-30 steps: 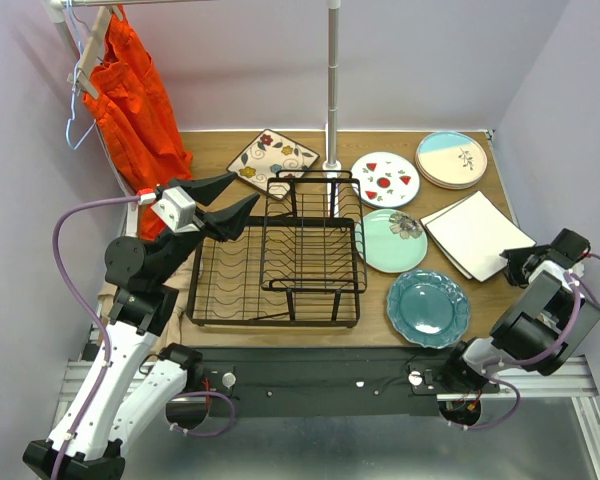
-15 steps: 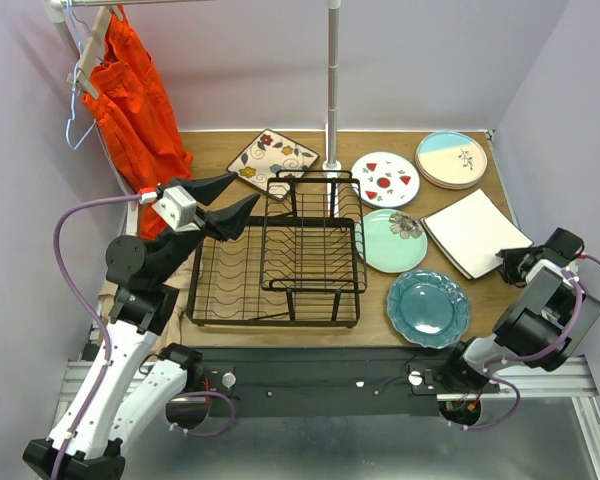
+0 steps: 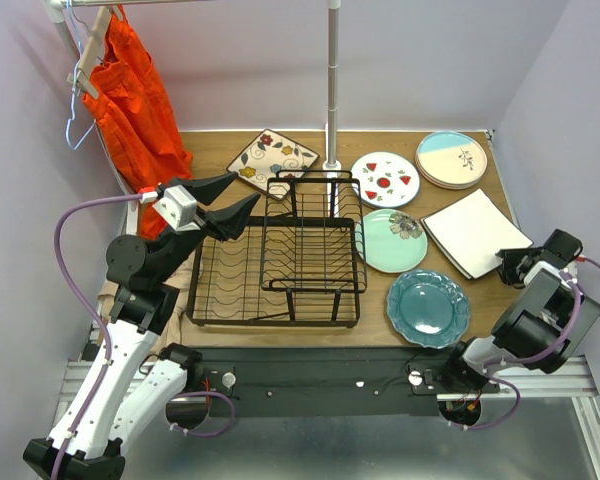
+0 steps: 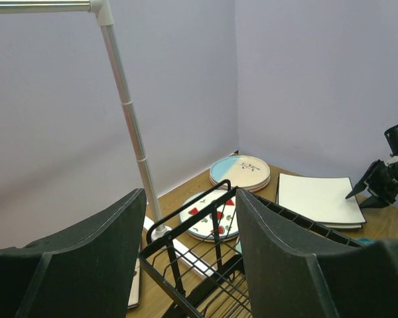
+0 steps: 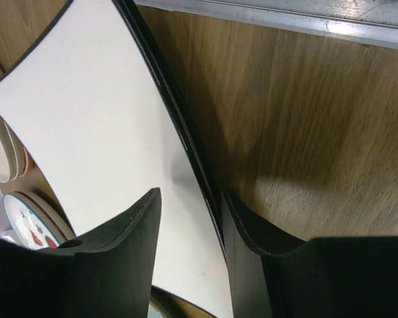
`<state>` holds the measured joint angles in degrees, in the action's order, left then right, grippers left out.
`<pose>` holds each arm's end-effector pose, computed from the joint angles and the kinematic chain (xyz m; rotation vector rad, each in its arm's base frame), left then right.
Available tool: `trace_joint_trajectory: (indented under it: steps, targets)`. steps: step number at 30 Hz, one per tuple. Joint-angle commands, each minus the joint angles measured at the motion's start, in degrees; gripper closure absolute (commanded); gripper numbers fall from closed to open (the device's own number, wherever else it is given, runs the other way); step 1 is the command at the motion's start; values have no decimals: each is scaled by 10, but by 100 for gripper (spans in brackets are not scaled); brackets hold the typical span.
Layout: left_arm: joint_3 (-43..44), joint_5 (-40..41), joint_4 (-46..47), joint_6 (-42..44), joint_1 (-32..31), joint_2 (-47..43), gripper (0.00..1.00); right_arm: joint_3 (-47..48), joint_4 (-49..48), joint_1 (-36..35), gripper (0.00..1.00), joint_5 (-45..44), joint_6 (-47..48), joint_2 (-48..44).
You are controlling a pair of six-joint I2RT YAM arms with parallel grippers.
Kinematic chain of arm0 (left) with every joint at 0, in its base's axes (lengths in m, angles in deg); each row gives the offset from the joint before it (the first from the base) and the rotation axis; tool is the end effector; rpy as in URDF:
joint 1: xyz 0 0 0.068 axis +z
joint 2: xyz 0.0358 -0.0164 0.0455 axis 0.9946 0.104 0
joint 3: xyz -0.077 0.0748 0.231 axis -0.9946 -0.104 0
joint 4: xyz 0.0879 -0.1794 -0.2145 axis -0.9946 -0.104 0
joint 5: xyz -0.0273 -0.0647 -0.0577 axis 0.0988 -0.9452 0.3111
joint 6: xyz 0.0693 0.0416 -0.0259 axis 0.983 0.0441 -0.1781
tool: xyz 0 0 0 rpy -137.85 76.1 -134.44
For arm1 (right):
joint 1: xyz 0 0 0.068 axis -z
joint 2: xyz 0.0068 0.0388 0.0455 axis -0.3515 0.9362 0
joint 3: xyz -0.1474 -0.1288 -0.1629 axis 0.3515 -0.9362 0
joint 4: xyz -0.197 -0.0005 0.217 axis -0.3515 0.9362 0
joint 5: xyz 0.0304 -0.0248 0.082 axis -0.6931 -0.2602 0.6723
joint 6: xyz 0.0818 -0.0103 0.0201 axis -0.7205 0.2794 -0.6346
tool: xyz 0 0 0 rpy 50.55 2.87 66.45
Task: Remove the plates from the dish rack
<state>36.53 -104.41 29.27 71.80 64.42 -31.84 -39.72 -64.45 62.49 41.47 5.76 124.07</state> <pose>0.2004 -0.1052 0.4230 0.5012 1.0836 -0.6893 0.2451 -0.2017 0.0843 1.7370 1.7606 0.2942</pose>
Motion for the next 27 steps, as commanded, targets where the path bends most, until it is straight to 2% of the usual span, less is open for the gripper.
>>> trace_joint_trajectory:
  steps: [1, 5, 10, 14, 16, 17, 18, 20, 23, 27]
  targets:
    - [-7, 5, 7, 8, 1, -4, 35, 7, 3, -5, 50, -21, 12, -22]
    - [-7, 7, 8, 8, 2, -4, 35, 21, 46, -5, 48, -36, 21, -16]
    - [-8, 10, 6, 8, 2, -5, 34, 15, 71, -5, 38, -76, 33, -58]
    - [-8, 10, 5, 8, 2, -5, 35, 49, 124, -5, 27, -120, 51, -90]
    - [-7, 10, 6, 8, 2, -6, 35, 67, 132, -5, 17, -115, 61, -108]
    - [-8, 10, 6, 8, 2, -7, 34, 71, 132, -5, 13, -106, 64, -127]
    - [-8, 10, 5, 8, 2, -7, 35, 78, 131, -6, 0, -81, 66, -138]
    - [-7, 10, 6, 8, 2, -6, 35, 106, 117, -9, 0, -23, 75, -153]
    - [-4, 7, 6, 8, 2, -1, 35, 181, 129, -63, 0, 8, 108, -140]
    - [5, 6, 1, 3, 2, 11, 35, 325, 194, -226, 0, -14, 162, -69]
